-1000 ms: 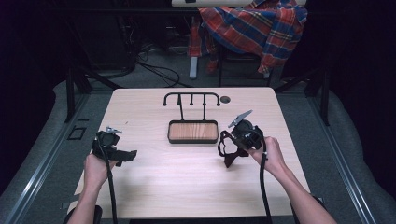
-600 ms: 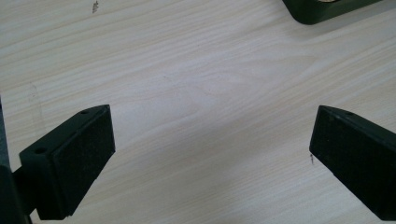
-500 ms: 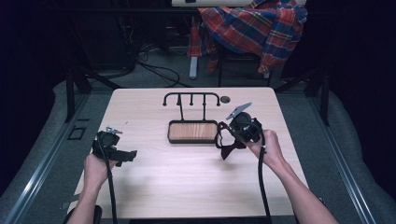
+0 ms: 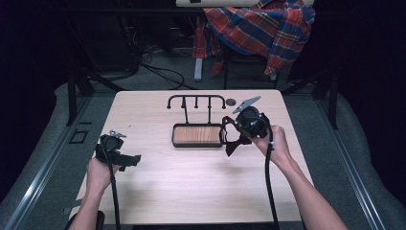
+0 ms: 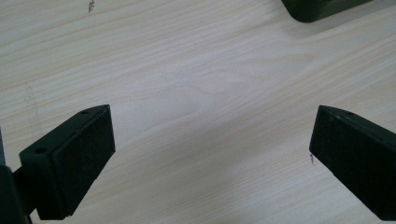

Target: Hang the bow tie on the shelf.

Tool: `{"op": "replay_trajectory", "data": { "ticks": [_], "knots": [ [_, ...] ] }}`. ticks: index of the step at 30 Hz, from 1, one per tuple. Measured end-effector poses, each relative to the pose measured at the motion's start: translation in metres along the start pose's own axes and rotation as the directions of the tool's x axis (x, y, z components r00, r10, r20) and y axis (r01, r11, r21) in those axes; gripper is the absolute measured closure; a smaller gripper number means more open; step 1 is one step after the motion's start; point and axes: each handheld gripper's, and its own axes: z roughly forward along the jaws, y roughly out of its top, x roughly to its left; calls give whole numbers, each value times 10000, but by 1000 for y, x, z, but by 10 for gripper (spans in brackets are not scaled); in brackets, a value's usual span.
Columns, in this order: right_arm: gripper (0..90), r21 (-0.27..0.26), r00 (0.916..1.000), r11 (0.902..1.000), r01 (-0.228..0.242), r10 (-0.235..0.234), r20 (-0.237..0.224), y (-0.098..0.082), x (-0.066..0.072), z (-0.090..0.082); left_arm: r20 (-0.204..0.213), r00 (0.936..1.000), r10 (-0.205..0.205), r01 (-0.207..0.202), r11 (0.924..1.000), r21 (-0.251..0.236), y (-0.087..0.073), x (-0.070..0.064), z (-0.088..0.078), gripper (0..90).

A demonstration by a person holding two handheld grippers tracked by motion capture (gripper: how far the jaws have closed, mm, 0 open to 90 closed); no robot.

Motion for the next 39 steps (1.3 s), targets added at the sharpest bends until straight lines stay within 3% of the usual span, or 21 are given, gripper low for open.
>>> {"op": "replay_trajectory", "data": {
  "ticks": [21,39],
  "knots": [
    [893,-691,9998,9975,-169,177,114,32,-14,-9,-12,10000,32,-32,9999,166,0,1,2,2],
    [893,-712,9974,9953,-656,674,236,46,-30,15,-38,10000,89,-88,9995,319,0,0,4,5]
  ]
}}
